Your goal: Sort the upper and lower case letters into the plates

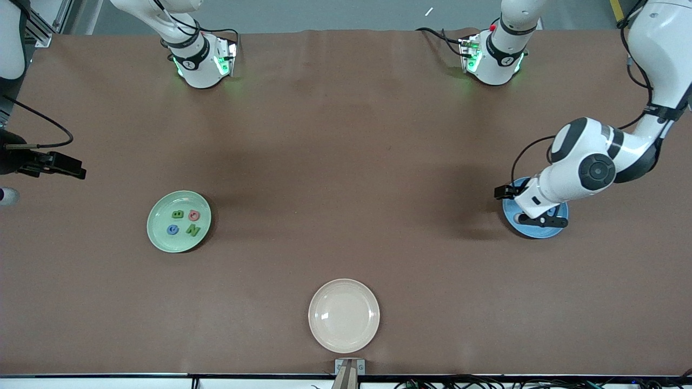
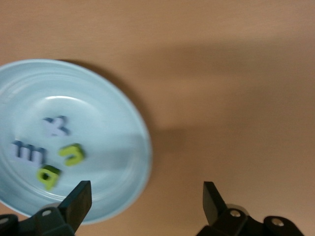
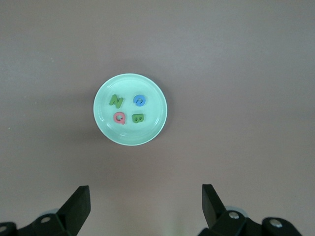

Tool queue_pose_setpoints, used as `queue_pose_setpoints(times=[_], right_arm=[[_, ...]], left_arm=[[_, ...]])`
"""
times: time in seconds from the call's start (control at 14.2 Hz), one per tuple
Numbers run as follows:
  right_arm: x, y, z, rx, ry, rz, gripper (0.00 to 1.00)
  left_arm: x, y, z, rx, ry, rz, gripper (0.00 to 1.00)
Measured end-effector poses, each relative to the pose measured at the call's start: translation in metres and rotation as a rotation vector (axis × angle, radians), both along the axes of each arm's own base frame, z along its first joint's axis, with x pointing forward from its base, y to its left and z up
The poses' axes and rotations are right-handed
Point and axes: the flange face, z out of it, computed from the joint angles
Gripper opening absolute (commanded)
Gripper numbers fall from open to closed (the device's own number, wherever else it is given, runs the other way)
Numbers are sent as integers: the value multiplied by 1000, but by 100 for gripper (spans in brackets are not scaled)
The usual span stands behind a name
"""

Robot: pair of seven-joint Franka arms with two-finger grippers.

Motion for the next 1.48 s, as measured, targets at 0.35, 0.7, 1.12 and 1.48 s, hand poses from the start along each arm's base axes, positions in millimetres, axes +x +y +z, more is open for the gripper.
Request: queue_pose_setpoints(times=[0.35,0.7,1.12,1.48], right_arm=[[-6,2,-4,13,55,0,100],[-16,5,4,16,46,4,100],[-43,10,21,20,3,14,100],[-52,10,34,19,-29,15,100]], left_arm=[[-8,-53,10,-2,30,28,99],[-10,-93,30,-15,2,78,99],[6,-57,96,-33,-124,86,99],[-5,13,197,-30,-200,58,99]])
